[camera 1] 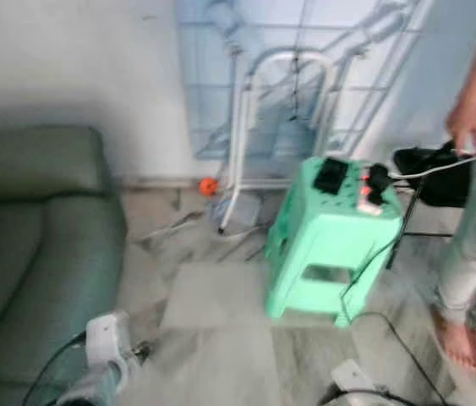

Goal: Move the pillow to the sofa

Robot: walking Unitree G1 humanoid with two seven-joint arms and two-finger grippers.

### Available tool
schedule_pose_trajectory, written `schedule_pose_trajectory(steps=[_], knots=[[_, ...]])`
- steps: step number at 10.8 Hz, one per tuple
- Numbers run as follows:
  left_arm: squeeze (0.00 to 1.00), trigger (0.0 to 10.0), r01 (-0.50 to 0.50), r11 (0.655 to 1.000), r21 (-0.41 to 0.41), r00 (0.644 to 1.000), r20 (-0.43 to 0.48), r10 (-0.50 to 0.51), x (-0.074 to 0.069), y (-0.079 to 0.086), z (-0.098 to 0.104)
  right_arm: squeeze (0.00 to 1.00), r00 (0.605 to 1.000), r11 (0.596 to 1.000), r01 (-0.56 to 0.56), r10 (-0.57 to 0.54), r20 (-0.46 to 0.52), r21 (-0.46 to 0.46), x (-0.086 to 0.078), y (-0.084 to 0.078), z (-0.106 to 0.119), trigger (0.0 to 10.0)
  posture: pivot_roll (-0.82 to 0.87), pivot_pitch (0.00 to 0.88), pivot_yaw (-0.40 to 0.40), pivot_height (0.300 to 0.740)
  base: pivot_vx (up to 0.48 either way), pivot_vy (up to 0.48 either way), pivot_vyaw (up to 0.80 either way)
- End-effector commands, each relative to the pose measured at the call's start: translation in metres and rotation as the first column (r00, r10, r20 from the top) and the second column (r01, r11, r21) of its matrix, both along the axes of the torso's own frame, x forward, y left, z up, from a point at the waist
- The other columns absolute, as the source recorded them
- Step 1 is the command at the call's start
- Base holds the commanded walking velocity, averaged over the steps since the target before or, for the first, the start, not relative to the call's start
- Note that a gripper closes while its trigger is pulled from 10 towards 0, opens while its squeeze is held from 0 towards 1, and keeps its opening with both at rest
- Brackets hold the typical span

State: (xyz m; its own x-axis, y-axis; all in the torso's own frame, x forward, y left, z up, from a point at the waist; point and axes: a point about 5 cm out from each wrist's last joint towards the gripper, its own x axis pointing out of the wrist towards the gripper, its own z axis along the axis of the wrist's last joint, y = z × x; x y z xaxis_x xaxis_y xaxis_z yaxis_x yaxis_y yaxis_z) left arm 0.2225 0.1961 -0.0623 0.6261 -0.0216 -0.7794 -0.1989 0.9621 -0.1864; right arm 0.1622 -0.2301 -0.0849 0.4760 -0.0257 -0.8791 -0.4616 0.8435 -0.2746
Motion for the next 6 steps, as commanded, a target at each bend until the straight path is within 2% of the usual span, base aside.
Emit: schedule_pose_trajectory(steps=[1, 6], knots=[[0.0, 10.0, -0.02, 1.0, 0.024, 1.0, -0.004, 0.02, -0.0022, 0.0134, 0.0011, 0.0, 1.0, 1.0, -0.018, 0.018, 0.009, 0.012, 0.0041, 0.0052, 0.0007, 10.0, -0.19, 0.056, -0.036, 0.74, 0.352, 0.0, 0.0], [0.0, 10.0, -0.014, 1.0, 0.024, 1.0, -0.009, 0.014, -0.0022, 0.0132, 0.001, 0.0, 0.999, 0.999, -0.035, 0.035, 0.001, 0.003, 0.0039, 0.0063, 0.0002, 10.0, -0.18, 0.048, -0.039, 0.74, 0.358, 0.0, 0.0]])
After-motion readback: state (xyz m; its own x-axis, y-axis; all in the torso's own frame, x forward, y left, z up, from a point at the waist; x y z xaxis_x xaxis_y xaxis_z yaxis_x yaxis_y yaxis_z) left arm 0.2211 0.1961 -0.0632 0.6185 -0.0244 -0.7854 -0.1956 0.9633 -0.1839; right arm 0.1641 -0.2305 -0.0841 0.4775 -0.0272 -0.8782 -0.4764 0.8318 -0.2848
